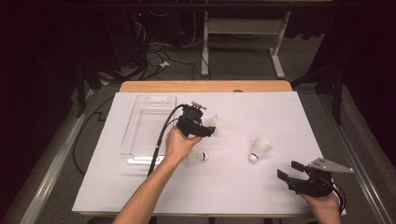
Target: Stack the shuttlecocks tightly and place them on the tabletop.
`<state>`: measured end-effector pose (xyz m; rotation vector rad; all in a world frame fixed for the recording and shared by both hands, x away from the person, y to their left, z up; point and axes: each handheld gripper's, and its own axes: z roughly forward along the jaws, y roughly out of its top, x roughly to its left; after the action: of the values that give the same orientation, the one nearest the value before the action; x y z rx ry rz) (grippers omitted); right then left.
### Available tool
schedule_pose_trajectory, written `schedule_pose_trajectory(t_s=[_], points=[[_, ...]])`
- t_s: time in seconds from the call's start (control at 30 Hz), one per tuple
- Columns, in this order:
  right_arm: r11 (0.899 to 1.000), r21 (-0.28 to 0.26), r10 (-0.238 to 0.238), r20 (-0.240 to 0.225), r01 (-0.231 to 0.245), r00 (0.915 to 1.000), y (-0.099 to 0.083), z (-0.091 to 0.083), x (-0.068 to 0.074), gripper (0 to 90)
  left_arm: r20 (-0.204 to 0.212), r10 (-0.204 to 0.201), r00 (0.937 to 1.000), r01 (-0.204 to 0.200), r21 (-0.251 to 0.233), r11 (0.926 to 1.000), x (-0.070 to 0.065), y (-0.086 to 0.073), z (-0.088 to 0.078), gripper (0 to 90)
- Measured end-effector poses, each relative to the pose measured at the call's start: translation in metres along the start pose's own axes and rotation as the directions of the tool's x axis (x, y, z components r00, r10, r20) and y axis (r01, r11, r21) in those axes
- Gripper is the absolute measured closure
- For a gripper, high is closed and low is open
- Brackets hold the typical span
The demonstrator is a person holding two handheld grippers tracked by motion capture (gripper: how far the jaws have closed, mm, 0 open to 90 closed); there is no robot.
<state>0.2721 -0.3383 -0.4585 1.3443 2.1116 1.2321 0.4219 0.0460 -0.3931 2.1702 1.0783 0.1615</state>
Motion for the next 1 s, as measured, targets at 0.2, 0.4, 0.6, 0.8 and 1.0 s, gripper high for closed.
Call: schedule_pose_trajectory(t_s=[0.2,0.4,0.6,0.8,1.0], points=[[1.000,0.002,0.004,0.000,-0.004,1.0000,0.000,0.000,0.000,26.3,-0.010,0.009,0.9999,-0.009,-0.001,1.0000,-0.002,-0.003,-0.003,35.7],[1.000,0.000,0.000,-0.002,0.000,1.0000,0.000,0.000,0.000,26.3,-0.018,0.015,0.9997,-0.015,-0.003,0.9999,-0.004,-0.010,-0.006,35.7],[1.000,0.001,0.002,-0.001,-0.002,1.0000,0.000,0.000,0.000,26.3,-0.017,0.004,0.9998,-0.004,-0.007,1.0000,-0.002,-0.016,-0.011,35.6],[1.000,0.001,0.002,-0.004,-0.002,1.0000,0.000,0.000,0.000,26.3,-0.016,0.000,0.9999,-0.001,-0.011,0.9999,-0.002,-0.021,-0.019,35.4],[1.000,0.001,-0.001,-0.001,0.001,1.0000,0.000,0.000,0.000,26.3,-0.010,-0.002,0.9999,0.002,-0.016,0.9999,-0.002,-0.029,-0.026,35.3]])
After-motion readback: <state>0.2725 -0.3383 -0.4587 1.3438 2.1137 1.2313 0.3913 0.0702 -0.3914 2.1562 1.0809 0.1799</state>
